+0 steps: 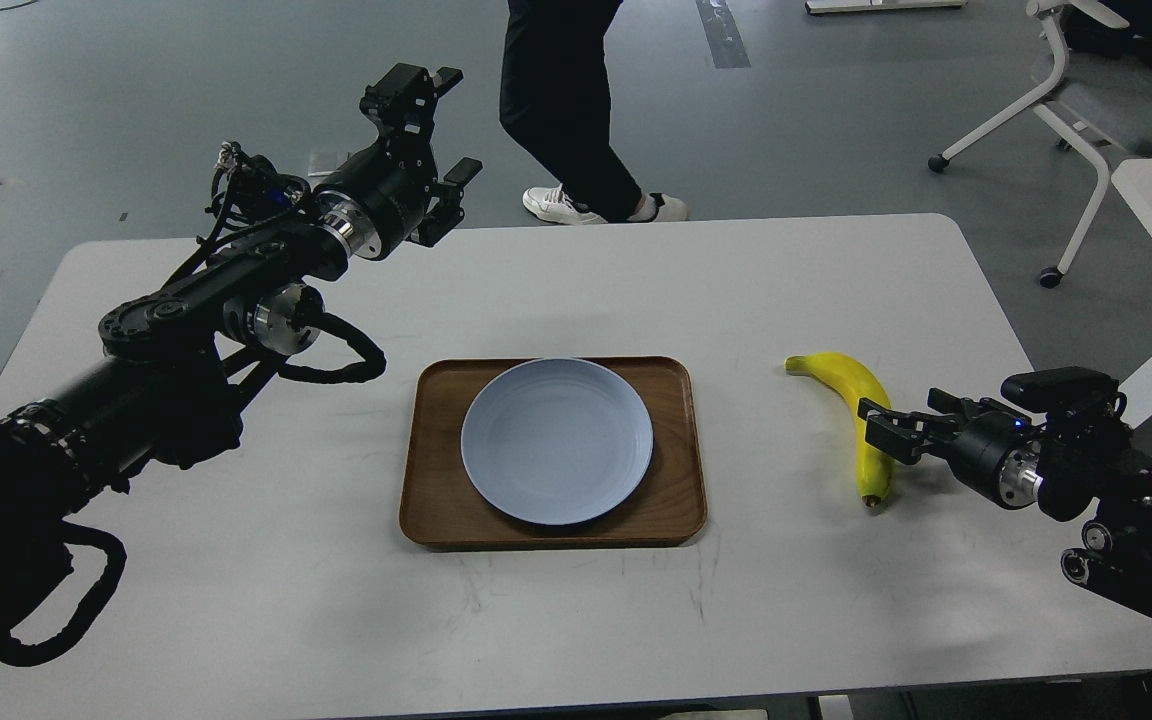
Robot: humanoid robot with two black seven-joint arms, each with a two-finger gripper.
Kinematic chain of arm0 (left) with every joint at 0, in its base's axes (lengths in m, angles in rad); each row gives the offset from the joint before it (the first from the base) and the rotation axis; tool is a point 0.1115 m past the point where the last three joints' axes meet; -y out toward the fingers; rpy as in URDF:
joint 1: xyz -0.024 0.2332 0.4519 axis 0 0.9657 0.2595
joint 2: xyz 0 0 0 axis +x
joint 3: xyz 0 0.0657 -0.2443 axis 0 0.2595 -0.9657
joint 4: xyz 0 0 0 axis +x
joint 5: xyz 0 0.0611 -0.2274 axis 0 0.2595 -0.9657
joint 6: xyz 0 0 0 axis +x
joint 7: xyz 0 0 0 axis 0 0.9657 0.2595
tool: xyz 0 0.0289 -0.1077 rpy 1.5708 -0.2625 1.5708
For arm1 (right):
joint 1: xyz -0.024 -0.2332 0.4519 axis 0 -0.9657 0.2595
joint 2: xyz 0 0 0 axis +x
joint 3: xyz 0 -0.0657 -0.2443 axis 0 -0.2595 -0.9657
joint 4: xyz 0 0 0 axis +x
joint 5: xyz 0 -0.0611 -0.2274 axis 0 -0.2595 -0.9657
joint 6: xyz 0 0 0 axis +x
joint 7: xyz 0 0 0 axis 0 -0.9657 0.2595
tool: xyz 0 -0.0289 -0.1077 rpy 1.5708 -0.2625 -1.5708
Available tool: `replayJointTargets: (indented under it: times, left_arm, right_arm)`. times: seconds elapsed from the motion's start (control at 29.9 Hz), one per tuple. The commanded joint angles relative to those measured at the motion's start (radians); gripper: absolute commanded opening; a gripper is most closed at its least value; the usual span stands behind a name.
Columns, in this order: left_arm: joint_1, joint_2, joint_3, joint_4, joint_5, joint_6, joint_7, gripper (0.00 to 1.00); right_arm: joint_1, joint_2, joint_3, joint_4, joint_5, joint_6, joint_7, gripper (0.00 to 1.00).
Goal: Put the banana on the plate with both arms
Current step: 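Lower the right gripper to the yellow banana and grasp it, then lift the banana with the right gripper and lower it onto the plate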
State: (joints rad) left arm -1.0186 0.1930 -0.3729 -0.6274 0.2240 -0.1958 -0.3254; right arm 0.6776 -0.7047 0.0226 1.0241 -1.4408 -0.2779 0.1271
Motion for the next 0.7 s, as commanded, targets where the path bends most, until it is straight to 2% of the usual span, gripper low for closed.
replayJointTargets:
  times: [0.0,0.13,0.17,0.2,0.27,0.3,0.37,0.67]
  left_arm:
    - [0.006,-0.007,0.000,0.000,0.000,0.001,0.000,0.98]
    - [0.006,-0.012,0.000,0.000,0.000,0.001,0.000,0.98]
    - [0.006,-0.012,0.000,0.000,0.000,0.001,0.000,0.98]
    - [0.006,-0.012,0.000,0.000,0.000,0.001,0.000,0.98]
    - [0.008,-0.010,0.000,0.000,0.000,0.001,0.000,0.98]
    - [0.008,-0.010,0.000,0.000,0.000,0.001,0.000,0.98]
    - [0.008,-0.010,0.000,0.000,0.000,0.002,0.000,0.98]
    - [0.003,-0.017,0.000,0.001,0.001,0.009,0.002,0.98]
  right_arm:
    - [0.003,0.021,-0.024,-0.019,-0.003,-0.001,0.000,0.66]
    - [0.008,0.051,-0.027,-0.028,-0.001,-0.007,0.000,0.48]
    - [0.008,0.051,-0.027,-0.029,-0.001,-0.007,0.000,0.48]
    - [0.010,0.066,-0.029,-0.033,-0.001,-0.009,0.000,0.44]
    - [0.010,0.079,-0.029,-0.036,-0.001,-0.009,-0.001,0.26]
    - [0.008,0.079,-0.029,-0.038,0.000,-0.009,-0.001,0.10]
    - [0.011,0.079,-0.026,-0.042,0.000,-0.012,-0.001,0.01]
    - [0.132,0.068,-0.020,-0.021,0.008,-0.056,0.014,0.00]
